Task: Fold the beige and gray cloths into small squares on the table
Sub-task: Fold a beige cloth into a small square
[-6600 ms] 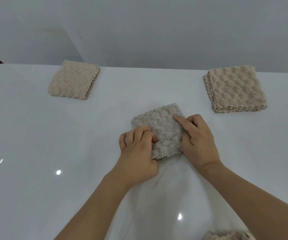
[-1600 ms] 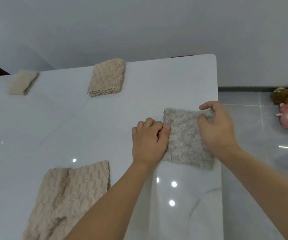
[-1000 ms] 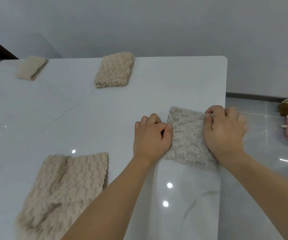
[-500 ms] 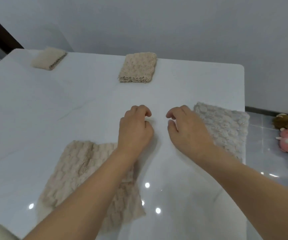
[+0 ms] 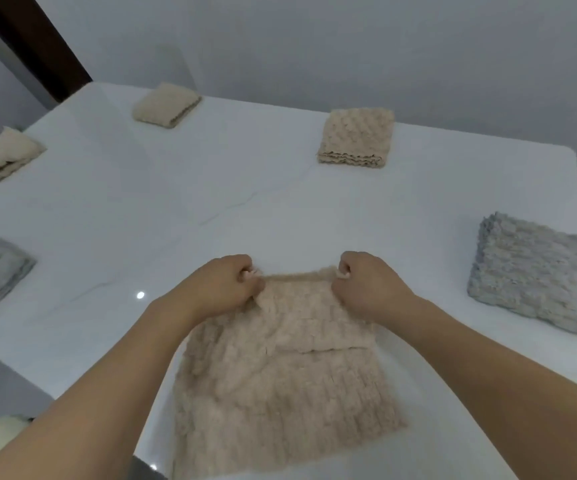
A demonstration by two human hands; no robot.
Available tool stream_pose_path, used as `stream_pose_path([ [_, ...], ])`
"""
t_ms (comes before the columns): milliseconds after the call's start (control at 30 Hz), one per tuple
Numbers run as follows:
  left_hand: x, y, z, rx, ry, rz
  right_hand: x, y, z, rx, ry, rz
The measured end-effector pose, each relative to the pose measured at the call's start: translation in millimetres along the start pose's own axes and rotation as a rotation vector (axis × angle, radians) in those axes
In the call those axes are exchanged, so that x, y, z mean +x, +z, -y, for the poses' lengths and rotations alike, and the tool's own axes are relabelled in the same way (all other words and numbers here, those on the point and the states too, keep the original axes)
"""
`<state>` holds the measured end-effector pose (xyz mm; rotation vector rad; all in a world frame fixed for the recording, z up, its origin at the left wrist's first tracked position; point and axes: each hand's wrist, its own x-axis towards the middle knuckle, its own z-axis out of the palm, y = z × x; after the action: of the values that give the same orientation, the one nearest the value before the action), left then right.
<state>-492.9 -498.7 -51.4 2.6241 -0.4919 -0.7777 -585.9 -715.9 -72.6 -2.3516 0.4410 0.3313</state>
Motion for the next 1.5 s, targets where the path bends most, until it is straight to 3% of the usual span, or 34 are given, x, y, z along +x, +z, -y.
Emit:
stream_pose_path([
  [100,-4,-23,-1,-0.123,0.062,-0.230,13,-31,8,0.343,0.007,-0.268],
  [233,-19,-68,-24,-0.022,0.244,-0.762,22,-90,38,0.773,-0.075,-0.562],
  [300,-31,-88,-43,-0.021,0.389,-0.968,21,-116,57,0.842,-0.199,-0.730],
  [367,-41,-101,-59,-0.025,0.518,-1.071,17,-133,74,0.854,-0.317,-0.901],
  [533,-46,-83,-63,-0.012,0.724,-0.934,10,-130,71,0.905,-0.386,-1.079],
  [633,-46,-39,-46,-0.014,0.769,-0.715,8,-104,25,0.753,-0.278,-1.064],
  [700,-47,-3,-31,0.034,0.752,-0.473,1,-81,-11,0.548,-0.166,-0.976],
  [800,-50,42,-11,0.062,0.649,-0.165,-13,-52,-56,0.005,-0.014,-0.680],
  [900,-49,56,-7,0.055,0.610,-0.013,-16,-44,-69,-0.296,0.101,-0.520],
  [1033,-27,41,-18,-0.090,0.602,-0.107,4,-52,-60,-0.182,0.198,-0.567],
  [1200,40,13,-50,-0.145,0.368,-0.380,45,-66,-53,-0.214,0.249,-0.682],
  [1367,110,26,-49,0.048,0.218,-0.480,81,-53,-69,-0.276,0.382,-0.783],
  [1500,117,51,-41,0.106,0.238,-0.665,93,-35,-79,-0.310,0.362,-0.945],
])
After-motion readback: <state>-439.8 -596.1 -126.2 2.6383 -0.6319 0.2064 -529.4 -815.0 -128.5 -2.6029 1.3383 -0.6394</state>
